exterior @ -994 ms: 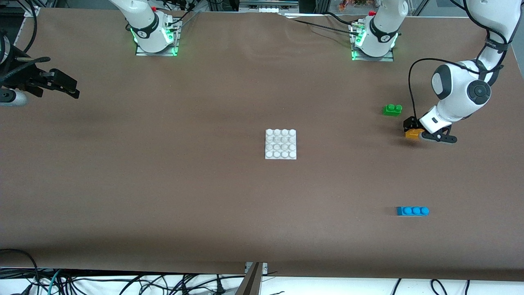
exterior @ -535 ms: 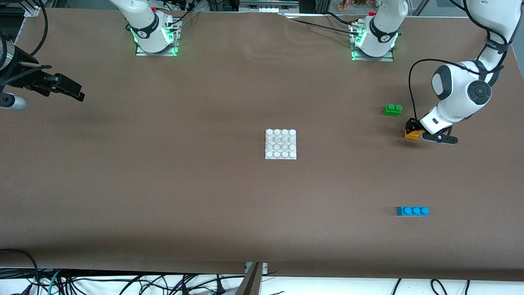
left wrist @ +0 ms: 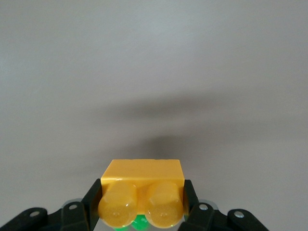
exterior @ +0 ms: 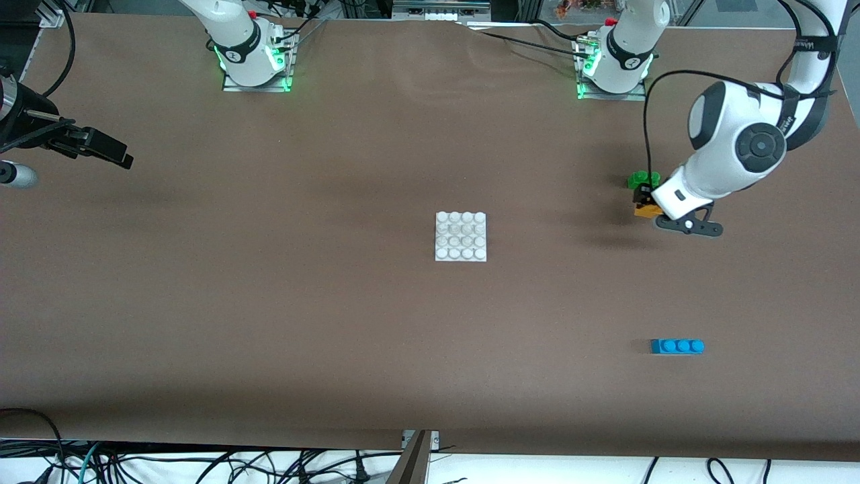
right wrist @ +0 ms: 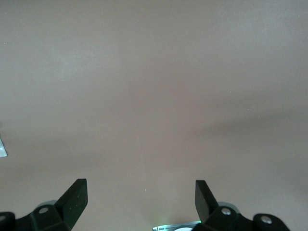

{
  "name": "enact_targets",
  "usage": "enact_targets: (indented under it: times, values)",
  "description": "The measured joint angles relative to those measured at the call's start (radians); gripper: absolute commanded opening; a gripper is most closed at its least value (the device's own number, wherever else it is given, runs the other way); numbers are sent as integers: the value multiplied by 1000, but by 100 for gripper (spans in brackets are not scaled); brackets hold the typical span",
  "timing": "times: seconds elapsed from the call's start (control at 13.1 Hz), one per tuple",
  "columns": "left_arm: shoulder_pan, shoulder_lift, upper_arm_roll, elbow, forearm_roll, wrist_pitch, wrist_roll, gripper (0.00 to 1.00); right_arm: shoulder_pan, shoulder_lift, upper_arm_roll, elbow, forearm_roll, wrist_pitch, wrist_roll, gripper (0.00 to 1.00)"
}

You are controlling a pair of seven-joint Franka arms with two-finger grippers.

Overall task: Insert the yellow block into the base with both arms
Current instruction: 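Carry the yellow brick with the left gripper over the base plate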

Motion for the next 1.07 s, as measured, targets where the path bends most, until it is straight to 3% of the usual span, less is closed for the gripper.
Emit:
enact_targets:
  times: [0.31,0.61,0.76,0.84,1.07]
  values:
    - [-11,52,-197,157,-20,-51,-141,5,0,-1,0,-12,1,-4,5,99]
    - [-173,271,-232,385,-20,-50,-284,5,0,-2,1,-15,1,-3,6,99]
    - [-286,390,-174,514,-20,-50,-360,3,0,-3,2,-15,1,-1,-7,99]
    - [-372,444,-104,576,-20,-52,-395,3,1,-3,2,-15,1,3,-24,99]
    - [-711,556,193,687,-20,-55,-536,3,1,-3,2,-15,1,7,-43,99]
